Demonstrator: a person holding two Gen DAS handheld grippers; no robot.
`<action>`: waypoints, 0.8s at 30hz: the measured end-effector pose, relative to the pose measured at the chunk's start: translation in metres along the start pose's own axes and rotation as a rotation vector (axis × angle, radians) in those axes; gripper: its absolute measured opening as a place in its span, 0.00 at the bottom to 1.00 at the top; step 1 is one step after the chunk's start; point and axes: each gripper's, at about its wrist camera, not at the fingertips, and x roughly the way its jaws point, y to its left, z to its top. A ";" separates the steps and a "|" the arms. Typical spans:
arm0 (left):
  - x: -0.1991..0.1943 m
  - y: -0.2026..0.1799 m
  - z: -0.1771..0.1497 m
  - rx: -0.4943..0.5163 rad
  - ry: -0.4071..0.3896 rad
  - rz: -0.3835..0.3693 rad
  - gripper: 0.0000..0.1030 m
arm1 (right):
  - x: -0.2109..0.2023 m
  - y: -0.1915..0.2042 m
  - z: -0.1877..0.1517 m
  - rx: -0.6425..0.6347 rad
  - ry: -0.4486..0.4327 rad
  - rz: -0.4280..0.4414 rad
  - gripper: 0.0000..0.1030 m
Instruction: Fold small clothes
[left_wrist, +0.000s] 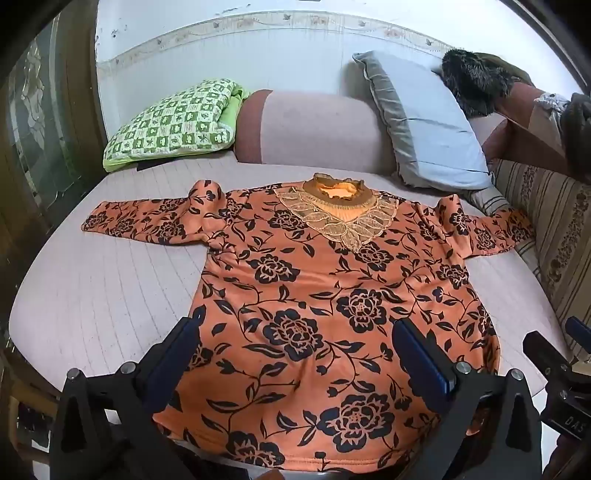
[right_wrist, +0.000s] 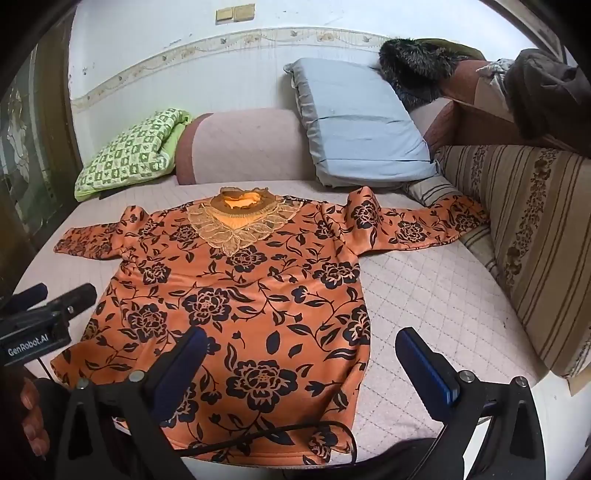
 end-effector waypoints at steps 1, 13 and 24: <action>0.000 0.000 0.000 0.001 -0.005 0.004 1.00 | 0.001 0.001 0.002 -0.001 0.008 0.002 1.00; -0.009 0.002 -0.003 0.011 -0.010 0.035 1.00 | -0.008 0.012 0.000 -0.018 -0.007 0.012 1.00; -0.011 0.005 -0.002 0.000 0.005 0.027 1.00 | -0.011 0.019 0.001 -0.025 -0.022 0.022 1.00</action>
